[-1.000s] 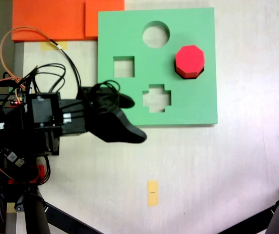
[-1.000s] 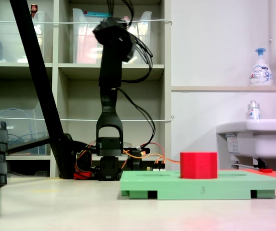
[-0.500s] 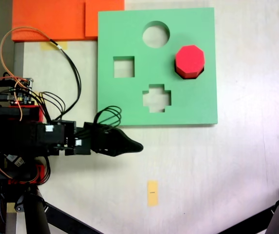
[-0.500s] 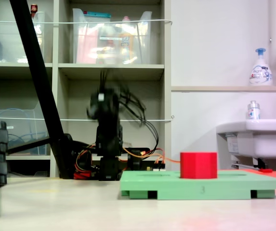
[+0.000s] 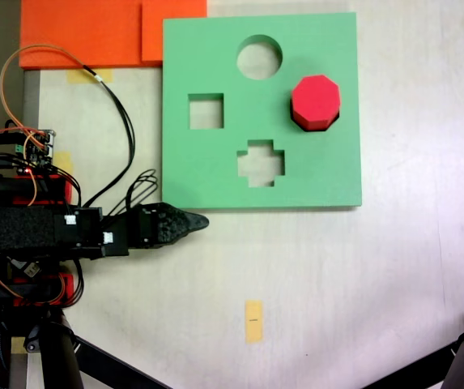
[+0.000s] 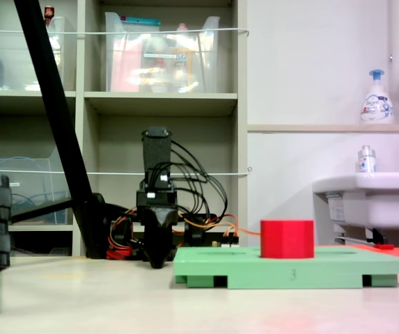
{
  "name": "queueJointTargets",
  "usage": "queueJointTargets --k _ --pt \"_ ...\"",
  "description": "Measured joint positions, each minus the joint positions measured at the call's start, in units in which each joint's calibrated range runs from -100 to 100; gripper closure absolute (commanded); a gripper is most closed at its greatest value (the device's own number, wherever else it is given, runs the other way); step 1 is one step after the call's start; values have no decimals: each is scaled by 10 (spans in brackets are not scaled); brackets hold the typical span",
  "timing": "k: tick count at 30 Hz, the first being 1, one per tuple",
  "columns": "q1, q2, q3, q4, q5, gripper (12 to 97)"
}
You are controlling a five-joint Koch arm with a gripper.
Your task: Put the octagonal pillar block into the corresponding hole
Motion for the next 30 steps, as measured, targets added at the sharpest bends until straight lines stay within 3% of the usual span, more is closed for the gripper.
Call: queueJointTargets --k 30 --pt "-5 0 0 -2 0 596"
